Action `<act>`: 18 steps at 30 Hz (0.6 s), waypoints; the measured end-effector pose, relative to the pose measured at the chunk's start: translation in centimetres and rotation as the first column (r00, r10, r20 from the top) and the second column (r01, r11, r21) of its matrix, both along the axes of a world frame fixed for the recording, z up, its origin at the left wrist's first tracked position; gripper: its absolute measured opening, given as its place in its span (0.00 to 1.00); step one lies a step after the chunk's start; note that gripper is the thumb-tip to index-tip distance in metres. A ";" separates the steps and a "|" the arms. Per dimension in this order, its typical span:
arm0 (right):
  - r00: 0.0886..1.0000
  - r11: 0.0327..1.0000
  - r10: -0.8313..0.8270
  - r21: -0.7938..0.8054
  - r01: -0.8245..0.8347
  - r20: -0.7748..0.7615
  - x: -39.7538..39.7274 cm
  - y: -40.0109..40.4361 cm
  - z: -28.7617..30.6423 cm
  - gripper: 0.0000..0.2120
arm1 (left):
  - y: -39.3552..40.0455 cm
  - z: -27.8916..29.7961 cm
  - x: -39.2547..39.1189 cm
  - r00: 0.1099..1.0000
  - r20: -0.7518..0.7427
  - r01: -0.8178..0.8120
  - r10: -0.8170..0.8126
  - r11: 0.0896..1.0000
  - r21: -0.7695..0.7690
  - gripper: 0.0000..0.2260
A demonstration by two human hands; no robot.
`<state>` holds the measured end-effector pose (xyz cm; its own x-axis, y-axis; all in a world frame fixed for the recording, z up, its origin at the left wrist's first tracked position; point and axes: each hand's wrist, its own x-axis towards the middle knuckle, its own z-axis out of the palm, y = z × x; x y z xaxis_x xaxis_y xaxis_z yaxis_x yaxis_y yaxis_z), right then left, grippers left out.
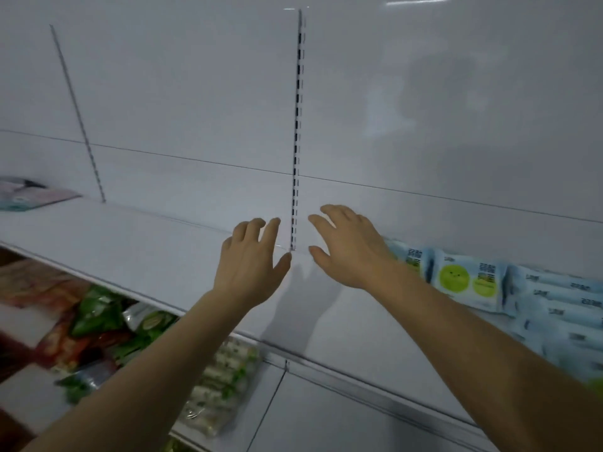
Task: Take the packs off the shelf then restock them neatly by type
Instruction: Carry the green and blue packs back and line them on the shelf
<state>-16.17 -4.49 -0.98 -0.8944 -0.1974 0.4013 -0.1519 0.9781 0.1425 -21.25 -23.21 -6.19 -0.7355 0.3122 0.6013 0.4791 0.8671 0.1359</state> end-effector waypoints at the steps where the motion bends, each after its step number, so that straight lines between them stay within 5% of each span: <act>1: 0.999 0.999 0.037 -0.002 -0.037 -0.002 -0.3 -1.7 -0.2 0.27 | -1.8 0.0 0.4 0.999 -0.003 -0.036 0.036 0.999 -0.004 0.30; 18: 0.833 0.834 0.552 0.001 -0.552 0.031 -4.2 -38.8 -2.5 0.29 | -38.9 -0.7 7.7 0.818 0.093 -0.565 0.567 0.823 -0.057 0.31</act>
